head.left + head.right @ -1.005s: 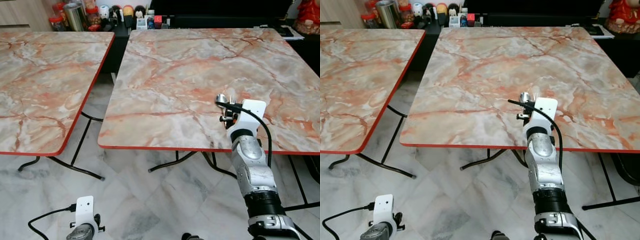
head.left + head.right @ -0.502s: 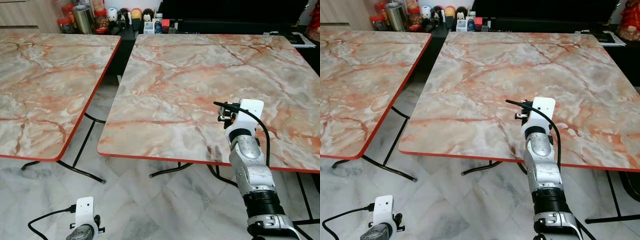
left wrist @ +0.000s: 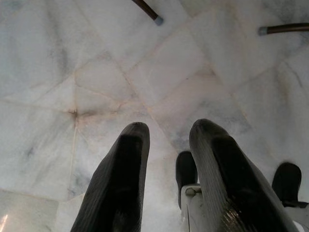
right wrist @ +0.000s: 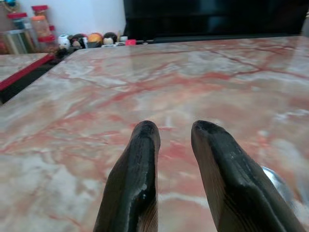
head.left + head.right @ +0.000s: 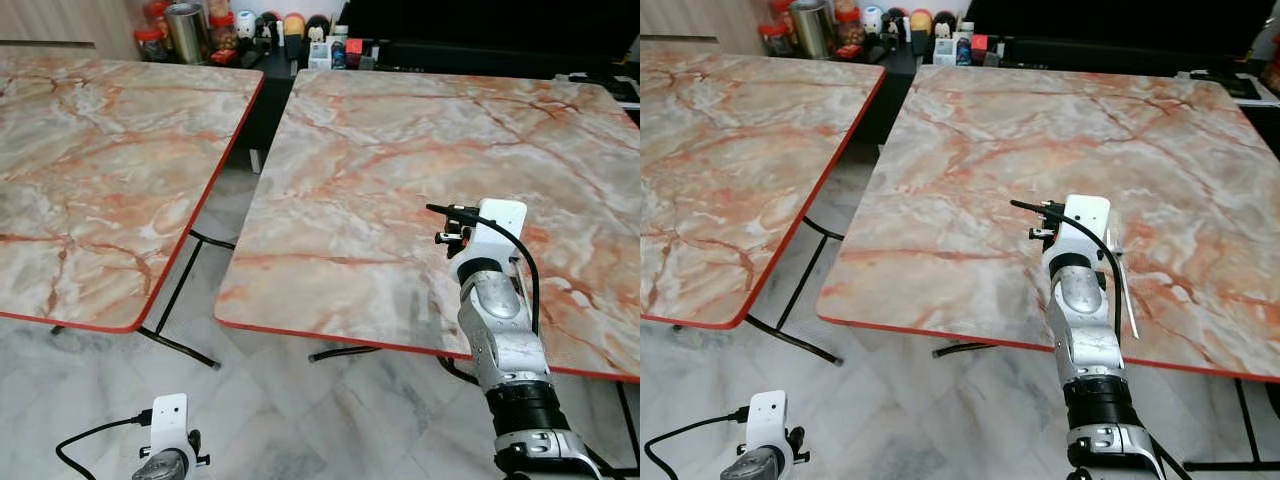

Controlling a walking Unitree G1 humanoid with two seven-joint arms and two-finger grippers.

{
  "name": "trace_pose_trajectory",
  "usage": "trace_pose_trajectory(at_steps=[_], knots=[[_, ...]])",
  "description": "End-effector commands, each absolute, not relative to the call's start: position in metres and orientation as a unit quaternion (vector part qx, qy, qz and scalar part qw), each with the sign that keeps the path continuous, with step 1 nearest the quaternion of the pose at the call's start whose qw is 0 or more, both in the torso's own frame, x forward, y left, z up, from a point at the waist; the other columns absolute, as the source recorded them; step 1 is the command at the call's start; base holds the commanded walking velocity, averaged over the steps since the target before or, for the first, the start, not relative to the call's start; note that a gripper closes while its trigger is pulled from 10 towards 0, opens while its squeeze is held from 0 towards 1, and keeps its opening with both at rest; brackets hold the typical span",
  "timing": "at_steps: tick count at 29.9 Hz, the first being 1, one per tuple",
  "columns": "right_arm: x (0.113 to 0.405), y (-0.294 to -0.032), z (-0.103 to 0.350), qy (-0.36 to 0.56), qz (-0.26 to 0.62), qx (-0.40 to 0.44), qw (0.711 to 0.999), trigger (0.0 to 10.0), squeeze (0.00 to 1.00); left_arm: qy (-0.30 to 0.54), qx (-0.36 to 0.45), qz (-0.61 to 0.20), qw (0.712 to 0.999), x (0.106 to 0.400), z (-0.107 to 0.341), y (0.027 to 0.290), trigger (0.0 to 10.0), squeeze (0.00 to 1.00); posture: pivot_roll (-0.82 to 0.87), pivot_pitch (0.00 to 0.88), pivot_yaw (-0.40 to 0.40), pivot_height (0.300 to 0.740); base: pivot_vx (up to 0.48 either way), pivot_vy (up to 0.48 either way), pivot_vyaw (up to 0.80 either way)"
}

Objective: Setting the table

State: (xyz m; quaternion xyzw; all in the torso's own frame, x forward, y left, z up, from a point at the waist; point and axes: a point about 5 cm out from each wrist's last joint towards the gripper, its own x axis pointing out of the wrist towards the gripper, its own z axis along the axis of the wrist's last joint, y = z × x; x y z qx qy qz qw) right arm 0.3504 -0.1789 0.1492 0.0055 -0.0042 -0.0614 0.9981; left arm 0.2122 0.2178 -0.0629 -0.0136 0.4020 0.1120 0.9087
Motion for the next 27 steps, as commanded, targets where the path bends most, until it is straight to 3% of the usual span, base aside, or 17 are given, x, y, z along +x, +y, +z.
trace_pose_trajectory(at_steps=[1,8,20,27], knots=[[0.349,-0.181,0.146,0.004,-0.067,0.006,0.998,10.0,0.00,0.413,-0.009,0.108,0.904,0.206,-0.067,0.218,10.0,0.00,-0.08,0.123,0.026,0.740,0.326,0.000,0.00],[0.349,-0.180,0.147,-0.001,-0.065,0.014,0.998,10.0,0.00,0.405,-0.016,0.109,0.908,0.207,-0.066,0.218,10.0,0.00,-0.08,0.123,0.025,0.740,0.308,0.000,-0.50],[0.338,-0.190,0.141,0.013,-0.088,-0.006,0.996,10.0,0.00,0.408,-0.031,0.097,0.907,0.207,-0.067,0.214,10.0,0.00,-0.08,0.125,0.021,0.740,0.000,0.000,0.00],[0.315,-0.233,0.130,0.056,-0.165,-0.041,0.984,10.0,0.00,0.414,-0.037,0.088,0.905,0.204,-0.069,0.212,10.0,0.00,-0.09,0.129,0.022,0.740,0.000,0.000,0.00]])
